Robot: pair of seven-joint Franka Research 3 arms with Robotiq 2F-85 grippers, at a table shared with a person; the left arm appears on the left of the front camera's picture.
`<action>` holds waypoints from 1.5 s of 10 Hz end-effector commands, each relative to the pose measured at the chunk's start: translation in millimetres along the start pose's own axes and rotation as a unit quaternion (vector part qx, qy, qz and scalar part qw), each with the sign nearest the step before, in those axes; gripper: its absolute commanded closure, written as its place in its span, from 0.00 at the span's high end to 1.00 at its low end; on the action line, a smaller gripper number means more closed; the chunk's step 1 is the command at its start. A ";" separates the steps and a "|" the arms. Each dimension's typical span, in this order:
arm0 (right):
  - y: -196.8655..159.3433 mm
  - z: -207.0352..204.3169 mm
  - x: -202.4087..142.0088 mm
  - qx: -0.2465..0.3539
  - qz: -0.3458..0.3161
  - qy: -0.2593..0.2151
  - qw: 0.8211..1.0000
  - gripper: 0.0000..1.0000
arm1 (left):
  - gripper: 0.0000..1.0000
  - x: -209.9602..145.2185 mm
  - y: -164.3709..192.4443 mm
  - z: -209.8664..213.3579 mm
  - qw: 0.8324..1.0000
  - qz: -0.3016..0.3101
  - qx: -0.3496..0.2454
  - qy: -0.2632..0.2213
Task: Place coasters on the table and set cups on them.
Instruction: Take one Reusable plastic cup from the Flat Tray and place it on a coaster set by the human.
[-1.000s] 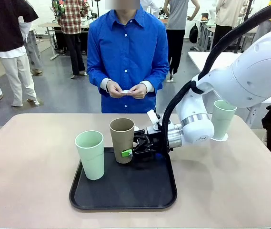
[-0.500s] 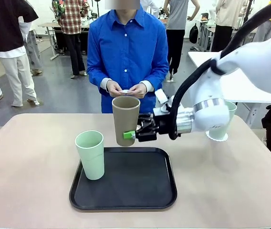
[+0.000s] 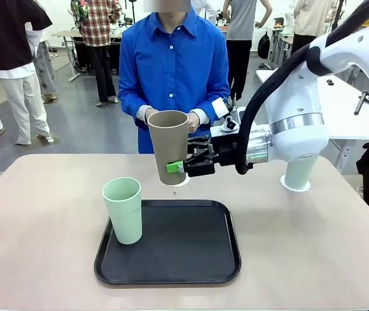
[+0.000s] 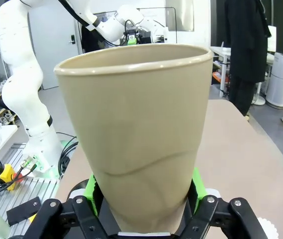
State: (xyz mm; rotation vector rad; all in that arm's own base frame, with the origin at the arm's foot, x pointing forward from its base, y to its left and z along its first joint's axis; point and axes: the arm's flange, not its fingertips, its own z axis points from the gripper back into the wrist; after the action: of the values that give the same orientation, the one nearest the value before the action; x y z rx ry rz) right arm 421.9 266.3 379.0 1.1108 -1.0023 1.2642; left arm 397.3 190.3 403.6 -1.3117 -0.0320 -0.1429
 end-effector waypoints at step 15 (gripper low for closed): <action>-215.8 5.6 -39.9 0.041 -0.002 -0.006 0.999 0.81 | 1.00 -0.4 -2.3 0.5 1.000 -0.003 -0.003 -0.003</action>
State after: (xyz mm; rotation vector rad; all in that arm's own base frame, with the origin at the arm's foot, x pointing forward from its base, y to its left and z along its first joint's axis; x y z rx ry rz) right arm 619.7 255.7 325.9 1.1376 -0.9935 1.3016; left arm 397.2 190.4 403.8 -1.3117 -0.0324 -0.1428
